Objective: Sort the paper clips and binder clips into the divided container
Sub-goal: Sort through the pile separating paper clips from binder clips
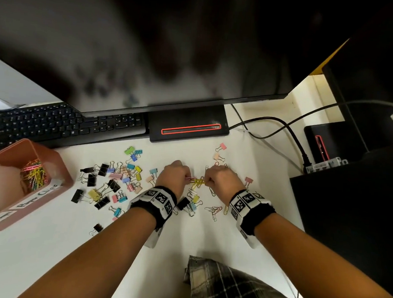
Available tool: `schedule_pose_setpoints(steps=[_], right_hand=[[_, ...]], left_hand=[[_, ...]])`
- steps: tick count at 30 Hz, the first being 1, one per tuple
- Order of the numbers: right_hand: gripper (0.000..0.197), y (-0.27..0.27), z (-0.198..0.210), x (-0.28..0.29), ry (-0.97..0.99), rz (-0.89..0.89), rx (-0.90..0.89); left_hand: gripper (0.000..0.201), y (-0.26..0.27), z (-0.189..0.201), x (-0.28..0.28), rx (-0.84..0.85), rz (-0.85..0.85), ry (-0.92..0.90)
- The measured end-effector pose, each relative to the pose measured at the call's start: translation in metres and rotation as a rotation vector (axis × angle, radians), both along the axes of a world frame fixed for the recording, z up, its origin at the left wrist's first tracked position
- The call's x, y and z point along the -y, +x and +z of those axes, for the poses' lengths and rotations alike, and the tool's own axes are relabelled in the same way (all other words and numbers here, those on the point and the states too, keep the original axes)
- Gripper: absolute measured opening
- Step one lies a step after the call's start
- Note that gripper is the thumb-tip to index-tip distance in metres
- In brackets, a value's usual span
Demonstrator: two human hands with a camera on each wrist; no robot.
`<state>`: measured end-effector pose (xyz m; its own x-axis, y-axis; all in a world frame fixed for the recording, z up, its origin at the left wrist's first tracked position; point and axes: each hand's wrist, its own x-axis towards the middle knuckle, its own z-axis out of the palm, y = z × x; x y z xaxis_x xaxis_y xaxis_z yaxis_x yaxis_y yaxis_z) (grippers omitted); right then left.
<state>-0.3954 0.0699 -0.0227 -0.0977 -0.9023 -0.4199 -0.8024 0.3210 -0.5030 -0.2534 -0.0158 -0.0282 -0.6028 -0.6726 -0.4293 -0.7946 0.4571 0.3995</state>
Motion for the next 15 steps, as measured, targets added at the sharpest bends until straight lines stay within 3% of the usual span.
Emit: schedule_pose_setpoints(steps=[2,7,15], right_hand=[[0.013,-0.001,0.001,0.000,-0.002,-0.002,-0.016],[0.050,-0.001,0.007,0.003,0.001,0.073,-0.064],[0.023,0.003,0.012,0.014,0.027,0.254,-0.140]], left_hand=[[0.011,0.002,0.000,0.003,0.000,-0.021,0.001],[0.014,0.004,-0.001,0.006,0.012,-0.030,0.019],[0.018,0.005,-0.006,0.012,0.089,-0.041,0.042]])
